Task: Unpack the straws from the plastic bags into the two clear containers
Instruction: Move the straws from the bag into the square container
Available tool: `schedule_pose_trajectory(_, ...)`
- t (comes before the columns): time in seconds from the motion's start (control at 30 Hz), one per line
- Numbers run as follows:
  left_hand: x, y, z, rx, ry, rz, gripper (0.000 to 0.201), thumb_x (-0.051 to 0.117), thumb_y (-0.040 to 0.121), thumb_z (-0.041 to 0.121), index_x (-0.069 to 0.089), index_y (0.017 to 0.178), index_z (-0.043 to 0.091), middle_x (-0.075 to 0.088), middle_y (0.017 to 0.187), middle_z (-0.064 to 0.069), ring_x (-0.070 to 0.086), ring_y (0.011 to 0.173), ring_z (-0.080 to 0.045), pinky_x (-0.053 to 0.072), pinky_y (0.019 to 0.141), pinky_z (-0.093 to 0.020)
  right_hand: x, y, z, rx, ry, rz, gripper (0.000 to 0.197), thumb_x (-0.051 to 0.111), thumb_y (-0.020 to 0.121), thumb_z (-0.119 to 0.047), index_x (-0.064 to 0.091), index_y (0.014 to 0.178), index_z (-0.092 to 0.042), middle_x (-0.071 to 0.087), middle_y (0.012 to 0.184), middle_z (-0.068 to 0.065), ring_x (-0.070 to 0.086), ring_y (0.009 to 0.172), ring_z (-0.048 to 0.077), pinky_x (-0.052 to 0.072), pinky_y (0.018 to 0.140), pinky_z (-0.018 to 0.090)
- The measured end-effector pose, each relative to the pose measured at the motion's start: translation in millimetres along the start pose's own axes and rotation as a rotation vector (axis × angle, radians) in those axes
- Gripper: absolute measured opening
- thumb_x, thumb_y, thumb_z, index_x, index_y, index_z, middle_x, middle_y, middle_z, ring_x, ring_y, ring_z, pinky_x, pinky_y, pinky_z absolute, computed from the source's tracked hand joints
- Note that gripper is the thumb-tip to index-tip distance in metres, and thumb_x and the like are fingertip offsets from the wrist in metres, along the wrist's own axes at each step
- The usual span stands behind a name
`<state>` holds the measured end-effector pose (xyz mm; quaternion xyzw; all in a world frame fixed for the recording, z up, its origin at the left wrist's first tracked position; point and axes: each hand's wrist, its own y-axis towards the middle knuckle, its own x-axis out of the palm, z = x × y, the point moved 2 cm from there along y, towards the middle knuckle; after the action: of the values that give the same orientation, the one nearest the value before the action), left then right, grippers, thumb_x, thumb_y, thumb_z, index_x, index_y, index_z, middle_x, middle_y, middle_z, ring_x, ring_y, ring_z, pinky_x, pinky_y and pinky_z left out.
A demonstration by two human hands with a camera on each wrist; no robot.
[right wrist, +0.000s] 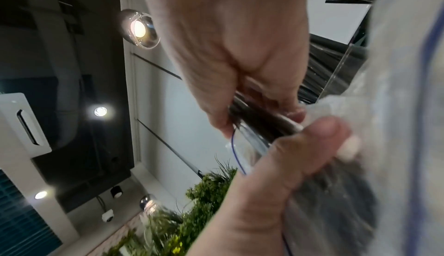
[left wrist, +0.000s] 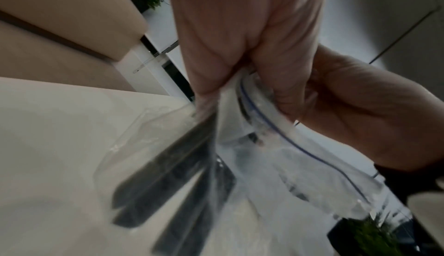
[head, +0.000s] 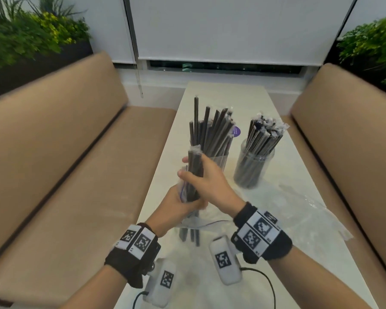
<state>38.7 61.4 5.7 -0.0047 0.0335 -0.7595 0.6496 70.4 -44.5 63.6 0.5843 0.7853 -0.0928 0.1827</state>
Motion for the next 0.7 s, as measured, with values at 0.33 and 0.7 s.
schedule_pose_trajectory(0.33, 9.8, -9.6, -37.2, -0.267, 0.022, -0.008, 0.064, 0.076, 0.077, 0.041, 0.046, 0.132, 0.025, 0.068, 0.120, -0.003, 0.071, 0.101, -0.021, 0.054, 0.082, -0.033, -93.6, 23.9, -53.2, -0.103, 0.412, 0.192, 0.024, 0.044, 0.098, -0.002, 0.042, 0.122, -0.009, 0.059, 0.085, 0.008, 0.062, 0.064, 0.012, 0.057, 0.069, 0.029)
schedule_pose_trajectory(0.7, -12.0, -25.6, -53.4, -0.572, -0.002, 0.115, 0.097, 0.041, 0.073, 0.085, 0.018, 0.151, 0.032, 0.039, 0.148, -0.003, 0.045, 0.131, -0.026, 0.038, 0.102, -0.054, -146.2, 78.7, -138.2, -0.618, 0.122, 0.502, 0.018, 0.037, 0.098, -0.006, 0.032, 0.105, -0.022, 0.057, 0.097, 0.006, 0.066, 0.079, 0.014, 0.060, 0.077, 0.039)
